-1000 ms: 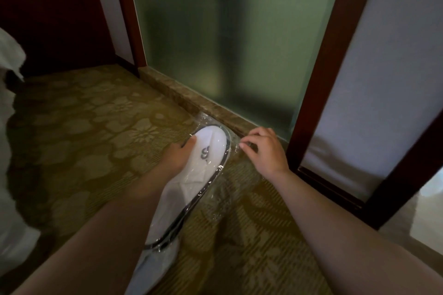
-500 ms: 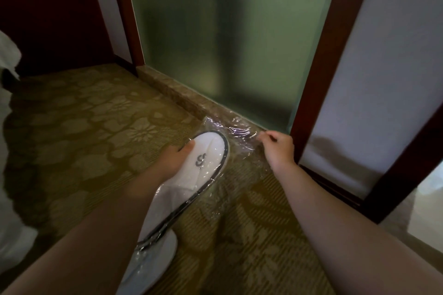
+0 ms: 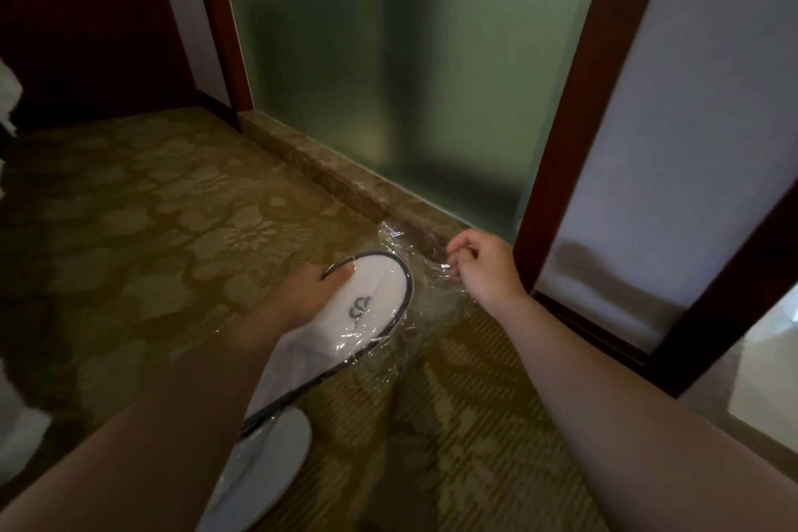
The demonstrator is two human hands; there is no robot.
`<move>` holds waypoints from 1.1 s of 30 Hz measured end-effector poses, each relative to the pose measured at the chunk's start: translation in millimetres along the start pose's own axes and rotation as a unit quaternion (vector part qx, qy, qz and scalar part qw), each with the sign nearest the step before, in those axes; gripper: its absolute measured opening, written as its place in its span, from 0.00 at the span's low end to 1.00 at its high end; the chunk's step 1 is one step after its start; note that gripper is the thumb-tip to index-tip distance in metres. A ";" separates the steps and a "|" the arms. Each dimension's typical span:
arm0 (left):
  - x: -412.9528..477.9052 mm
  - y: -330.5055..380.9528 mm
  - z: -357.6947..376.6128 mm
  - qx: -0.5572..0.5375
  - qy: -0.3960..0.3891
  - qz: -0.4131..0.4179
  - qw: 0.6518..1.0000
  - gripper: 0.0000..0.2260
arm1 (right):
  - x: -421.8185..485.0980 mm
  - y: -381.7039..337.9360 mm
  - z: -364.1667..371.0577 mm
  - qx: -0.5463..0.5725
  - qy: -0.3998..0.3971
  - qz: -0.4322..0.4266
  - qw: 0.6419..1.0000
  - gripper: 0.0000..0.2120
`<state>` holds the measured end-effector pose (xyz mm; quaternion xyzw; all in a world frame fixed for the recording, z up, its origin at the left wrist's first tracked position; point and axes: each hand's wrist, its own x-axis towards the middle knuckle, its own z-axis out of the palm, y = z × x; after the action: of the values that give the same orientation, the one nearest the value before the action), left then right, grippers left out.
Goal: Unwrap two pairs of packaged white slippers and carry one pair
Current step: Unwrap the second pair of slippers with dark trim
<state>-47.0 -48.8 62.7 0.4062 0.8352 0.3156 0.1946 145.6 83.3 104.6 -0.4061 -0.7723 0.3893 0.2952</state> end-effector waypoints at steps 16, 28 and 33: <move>5.5 -9.1 5.9 0.073 -0.052 0.078 0.993 0.19 | 4.9 5.0 5.3 0.111 -0.192 0.160 0.962 0.09; 16.9 -12.8 13.4 0.056 -0.042 0.090 0.993 0.22 | 8.3 10.4 5.6 0.199 -0.150 0.181 0.952 0.08; 13.6 -19.0 12.9 0.018 -0.074 0.092 0.993 0.28 | 13.0 19.8 1.7 0.224 -0.112 0.205 0.946 0.11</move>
<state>-58.1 -42.1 39.4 0.5072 0.7828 0.2864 0.2188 145.7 101.1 88.9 -0.4331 -0.5934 0.6471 0.2039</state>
